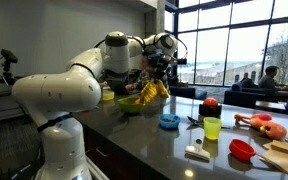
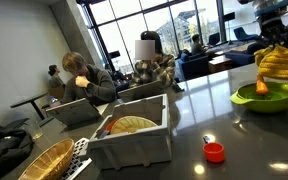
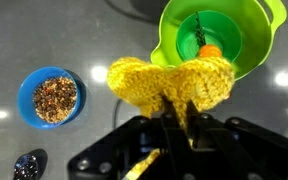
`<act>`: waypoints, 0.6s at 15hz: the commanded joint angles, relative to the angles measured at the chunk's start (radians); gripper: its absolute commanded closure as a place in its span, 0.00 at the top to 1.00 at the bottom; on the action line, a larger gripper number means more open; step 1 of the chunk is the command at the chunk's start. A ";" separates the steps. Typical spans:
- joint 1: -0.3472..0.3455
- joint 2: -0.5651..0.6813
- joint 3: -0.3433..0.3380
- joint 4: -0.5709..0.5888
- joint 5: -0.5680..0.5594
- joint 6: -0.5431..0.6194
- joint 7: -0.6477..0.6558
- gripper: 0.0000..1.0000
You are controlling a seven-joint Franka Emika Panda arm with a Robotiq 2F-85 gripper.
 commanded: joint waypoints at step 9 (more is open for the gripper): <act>-0.019 0.006 -0.074 -0.135 0.013 0.227 -0.005 0.03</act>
